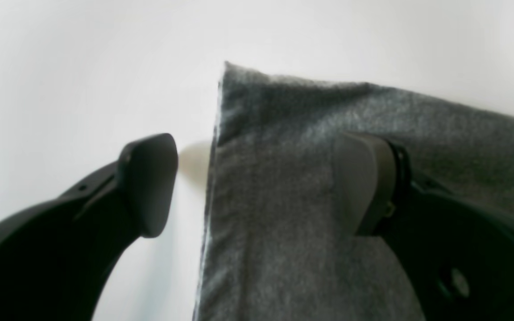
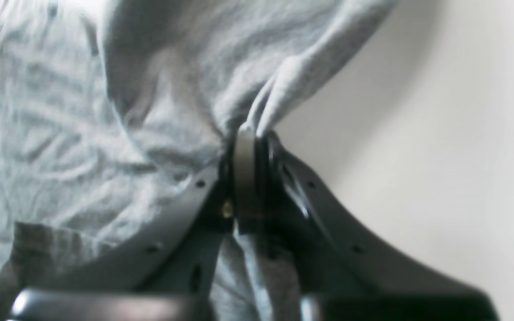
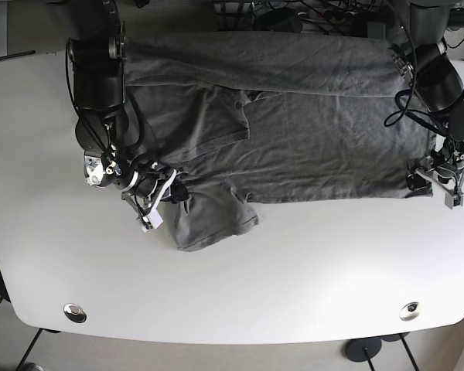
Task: Fold the T-shirt properly
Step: 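Move both grippers to the shirt's side edges and grasp them, then lift the side edge with both grippers and fold it over lengthwise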
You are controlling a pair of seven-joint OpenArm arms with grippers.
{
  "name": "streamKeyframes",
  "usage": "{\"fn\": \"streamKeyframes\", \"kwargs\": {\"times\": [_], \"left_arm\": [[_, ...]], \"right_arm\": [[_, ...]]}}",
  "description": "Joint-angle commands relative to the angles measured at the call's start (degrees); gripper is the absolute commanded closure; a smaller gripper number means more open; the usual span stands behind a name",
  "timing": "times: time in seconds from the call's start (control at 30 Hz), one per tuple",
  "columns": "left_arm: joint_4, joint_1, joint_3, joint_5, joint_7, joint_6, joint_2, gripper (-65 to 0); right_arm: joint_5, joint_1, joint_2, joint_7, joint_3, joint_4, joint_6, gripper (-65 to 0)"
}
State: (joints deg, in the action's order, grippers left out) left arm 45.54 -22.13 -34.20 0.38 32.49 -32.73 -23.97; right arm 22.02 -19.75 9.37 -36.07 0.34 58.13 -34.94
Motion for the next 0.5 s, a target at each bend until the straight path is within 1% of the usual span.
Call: {"fn": "streamKeyframes", "kwargs": {"times": [0.03, 0.13, 0.17, 0.23, 0.27, 0.37, 0.43, 0.47, 0.5], "left_arm": [[-1.1, -1.91, 2.59, -2.27, 0.08, -0.28, -0.17, -40.6], [-3.39, -2.18, 4.7, -3.94, -0.53, -0.28, -0.43, -25.0], [-3.39, -2.18, 4.79, -4.12, -1.77, -0.28, -0.43, -15.4], [-3.65, -2.09, 4.88, -4.12, -3.17, -0.19, -0.43, -4.3], [-3.39, -2.09, 4.88, -4.12, -3.26, -0.19, -0.43, -2.2], [-1.8, -2.09, 4.52, -4.56, -3.08, -0.37, -0.43, -1.7], [4.18, -1.65, 3.65, -4.65, -2.91, -0.37, -0.43, -1.7], [7.78, -1.47, 2.85, -4.56, -2.29, -0.37, -0.17, -1.7], [10.51, -0.68, 2.33, -4.56, -0.53, -0.37, -0.08, -1.7]], "right_arm": [[0.7, -1.83, 0.35, 1.39, 0.41, 1.43, -0.36, -1.9], [0.7, -1.92, 0.35, 1.39, 0.5, 1.43, -0.36, -1.9], [0.7, -1.92, 0.35, 1.39, 0.58, 1.43, -0.36, -1.9], [0.7, -1.92, 0.35, 1.48, 0.67, 1.43, -0.36, -1.9], [0.7, -1.92, 0.44, 1.48, 0.67, 1.43, -0.36, -1.9], [0.7, -1.92, 0.61, 1.57, 1.55, 2.14, -0.36, -1.7], [0.7, -1.75, 0.52, 1.22, 4.45, 5.56, -0.36, -1.7], [0.53, -1.57, 0.52, -0.1, 5.51, 7.41, -0.36, -1.7], [0.35, -1.66, 0.52, -1.95, 6.39, 9.08, -0.36, -1.7]]}}
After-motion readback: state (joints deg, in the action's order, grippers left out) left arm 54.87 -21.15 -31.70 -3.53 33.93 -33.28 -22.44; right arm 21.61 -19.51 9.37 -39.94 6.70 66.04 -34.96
